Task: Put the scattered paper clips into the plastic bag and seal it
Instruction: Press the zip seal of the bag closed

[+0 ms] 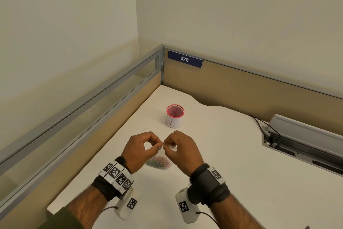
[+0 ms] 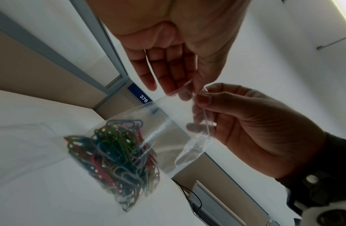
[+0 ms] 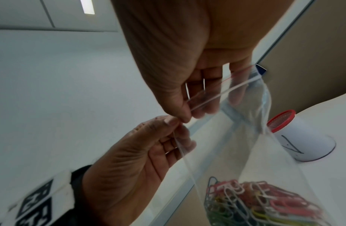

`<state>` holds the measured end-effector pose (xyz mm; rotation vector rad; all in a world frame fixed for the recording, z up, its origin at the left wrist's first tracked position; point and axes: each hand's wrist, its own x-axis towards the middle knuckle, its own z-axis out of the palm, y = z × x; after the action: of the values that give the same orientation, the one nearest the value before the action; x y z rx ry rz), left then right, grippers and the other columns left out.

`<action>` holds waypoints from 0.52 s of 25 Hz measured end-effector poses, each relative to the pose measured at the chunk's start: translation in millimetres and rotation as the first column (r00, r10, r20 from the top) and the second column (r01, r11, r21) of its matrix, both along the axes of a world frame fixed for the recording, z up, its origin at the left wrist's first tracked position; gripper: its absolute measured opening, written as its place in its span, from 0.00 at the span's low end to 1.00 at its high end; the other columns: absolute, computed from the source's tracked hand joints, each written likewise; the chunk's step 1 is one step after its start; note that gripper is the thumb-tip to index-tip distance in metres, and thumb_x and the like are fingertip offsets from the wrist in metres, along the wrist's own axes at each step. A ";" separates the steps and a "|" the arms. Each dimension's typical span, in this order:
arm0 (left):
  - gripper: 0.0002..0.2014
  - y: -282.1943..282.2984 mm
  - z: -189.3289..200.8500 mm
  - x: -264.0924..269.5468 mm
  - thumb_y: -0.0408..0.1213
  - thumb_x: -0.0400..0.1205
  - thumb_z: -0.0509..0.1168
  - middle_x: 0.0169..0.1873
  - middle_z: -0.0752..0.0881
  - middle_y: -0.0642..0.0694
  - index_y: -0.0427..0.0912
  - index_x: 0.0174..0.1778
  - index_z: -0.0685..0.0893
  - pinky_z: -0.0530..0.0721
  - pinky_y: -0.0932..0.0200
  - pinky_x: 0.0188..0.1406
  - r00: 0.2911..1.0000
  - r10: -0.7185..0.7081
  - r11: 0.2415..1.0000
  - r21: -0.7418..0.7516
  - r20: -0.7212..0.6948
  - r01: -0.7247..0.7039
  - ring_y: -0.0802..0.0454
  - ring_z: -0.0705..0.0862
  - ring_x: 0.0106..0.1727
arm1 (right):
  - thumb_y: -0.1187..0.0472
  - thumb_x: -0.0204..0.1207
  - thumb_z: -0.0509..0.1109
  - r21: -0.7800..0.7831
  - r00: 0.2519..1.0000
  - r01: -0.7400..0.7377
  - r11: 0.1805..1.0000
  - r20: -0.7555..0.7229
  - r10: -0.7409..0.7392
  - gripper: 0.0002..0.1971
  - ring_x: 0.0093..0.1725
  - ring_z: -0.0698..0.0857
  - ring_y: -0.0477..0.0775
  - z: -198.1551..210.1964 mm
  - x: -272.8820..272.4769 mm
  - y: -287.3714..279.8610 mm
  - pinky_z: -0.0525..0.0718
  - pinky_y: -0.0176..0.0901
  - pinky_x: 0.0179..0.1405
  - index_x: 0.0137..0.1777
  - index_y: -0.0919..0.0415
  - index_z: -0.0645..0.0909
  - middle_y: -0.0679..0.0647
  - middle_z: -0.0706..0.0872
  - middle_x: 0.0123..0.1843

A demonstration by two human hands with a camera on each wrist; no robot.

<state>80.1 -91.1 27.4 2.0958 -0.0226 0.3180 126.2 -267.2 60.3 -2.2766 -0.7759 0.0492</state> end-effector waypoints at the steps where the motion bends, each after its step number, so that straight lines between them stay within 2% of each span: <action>1: 0.05 0.5 0.9 0.5 0.35 0.79 0.73 0.36 0.89 0.57 0.51 0.41 0.87 0.80 0.75 0.48 1.000 -0.009 1.000 0.011 0.010 0.009 0.58 0.86 0.46 | 0.55 0.76 0.69 0.006 1.000 0.004 1.000 0.010 -0.004 0.06 0.44 0.81 0.47 0.2 -0.4 0.8 0.81 0.38 0.46 0.48 0.55 0.85 0.47 0.85 0.43; 5: 0.01 0.6 2.4 0.2 0.44 0.77 0.70 0.38 0.88 0.59 0.53 0.40 0.85 0.80 0.74 0.46 0.999 -0.030 0.999 0.016 0.023 0.030 0.58 0.86 0.45 | 0.53 0.76 0.68 -0.007 0.999 0.019 1.000 0.048 -0.019 0.07 0.44 0.78 0.47 -0.1 -2.7 3.1 0.78 0.36 0.45 0.45 0.54 0.84 0.43 0.79 0.40; 7: 0.02 3.0 2.0 0.5 0.43 0.78 0.71 0.37 0.88 0.57 0.51 0.41 0.86 0.80 0.74 0.47 0.999 -0.032 0.999 0.022 0.020 0.032 0.58 0.86 0.46 | 0.52 0.76 0.68 -0.011 0.998 0.020 1.000 0.059 -0.019 0.08 0.44 0.79 0.48 -0.5 -3.4 4.8 0.79 0.36 0.46 0.47 0.54 0.84 0.44 0.78 0.41; 9: 0.02 3.7 2.5 1.5 0.40 0.80 0.71 0.39 0.89 0.57 0.48 0.44 0.87 0.80 0.74 0.49 0.999 -0.052 0.998 0.033 0.015 0.051 0.59 0.87 0.48 | 0.52 0.76 0.68 -0.017 0.998 0.027 1.000 0.051 -0.026 0.08 0.45 0.79 0.48 -1.8 -4.0 4.9 0.81 0.37 0.47 0.48 0.55 0.84 0.45 0.79 0.43; 13: 0.07 -0.6 2.7 -1.0 0.44 0.80 0.66 0.43 0.89 0.57 0.46 0.47 0.86 0.84 0.71 0.53 0.996 -0.088 0.996 0.026 0.026 0.088 0.60 0.88 0.50 | 0.54 0.75 0.69 -0.019 0.999 0.021 1.000 0.034 -0.020 0.07 0.42 0.78 0.50 -1.2 -4.9 6.3 0.81 0.41 0.46 0.44 0.57 0.83 0.45 0.77 0.39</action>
<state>79.0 -91.6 30.1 2.1083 -0.1352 0.2944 121.3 -260.8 59.1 -2.3084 -0.7722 0.0087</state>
